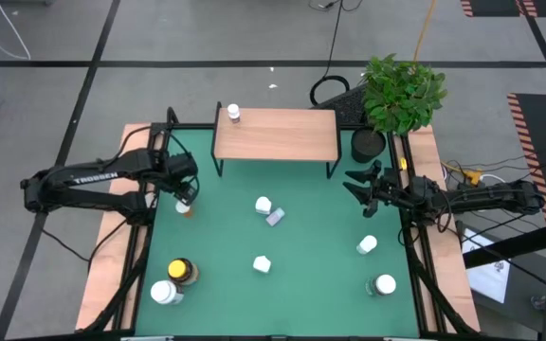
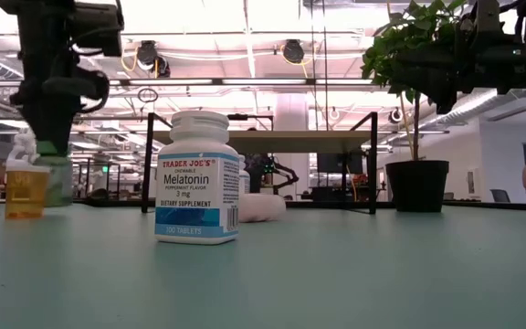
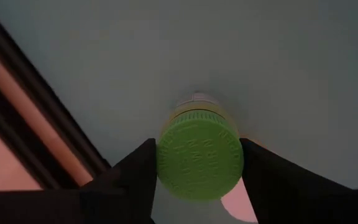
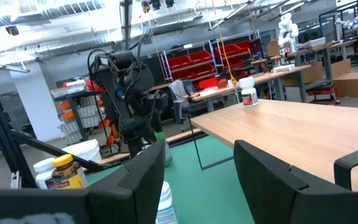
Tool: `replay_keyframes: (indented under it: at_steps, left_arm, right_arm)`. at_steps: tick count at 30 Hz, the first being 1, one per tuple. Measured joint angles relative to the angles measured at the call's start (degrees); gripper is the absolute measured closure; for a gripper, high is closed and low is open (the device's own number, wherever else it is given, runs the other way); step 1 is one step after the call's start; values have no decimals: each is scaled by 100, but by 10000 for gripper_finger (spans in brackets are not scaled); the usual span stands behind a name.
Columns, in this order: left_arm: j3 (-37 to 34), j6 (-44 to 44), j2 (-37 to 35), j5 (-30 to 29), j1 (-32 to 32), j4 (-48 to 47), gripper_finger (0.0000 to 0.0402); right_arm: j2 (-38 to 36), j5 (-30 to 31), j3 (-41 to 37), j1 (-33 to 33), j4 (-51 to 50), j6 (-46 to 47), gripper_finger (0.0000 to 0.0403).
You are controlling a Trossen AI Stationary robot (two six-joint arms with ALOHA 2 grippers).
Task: Pick and place medicine bottles onto shelf by color
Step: Put the green bottle on the shelf
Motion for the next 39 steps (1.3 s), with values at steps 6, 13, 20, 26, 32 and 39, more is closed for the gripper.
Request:
replay_keyframes:
  at_steps: [6, 13, 20, 26, 32, 39]
  left_arm:
    - [1195, -3, 59, -438, 1, -708, 201]
    - [3560, 276, 784, -885, 131, -1484, 198]
    - [5905, 1244, 2250, -946, 619, -1742, 196]
    - [7255, 1860, 3559, -732, 990, -1742, 196]
    - [7685, 2125, 4487, -441, 1148, -1785, 195]
    - [7699, 2300, 5045, -167, 1347, -1934, 195]
  right_arm:
    - [0, 0, -1, 0, 11, 6, 216]
    - [-2, -2, 0, 0, 42, 30, 215]
    - [-1, -15, 0, 0, 27, 135, 215]
    - [0, -17, 0, 0, -49, 200, 215]
    - [0, -17, 0, 0, -96, 201, 215]
    - [-2, -20, 1, 0, -95, 238, 215]
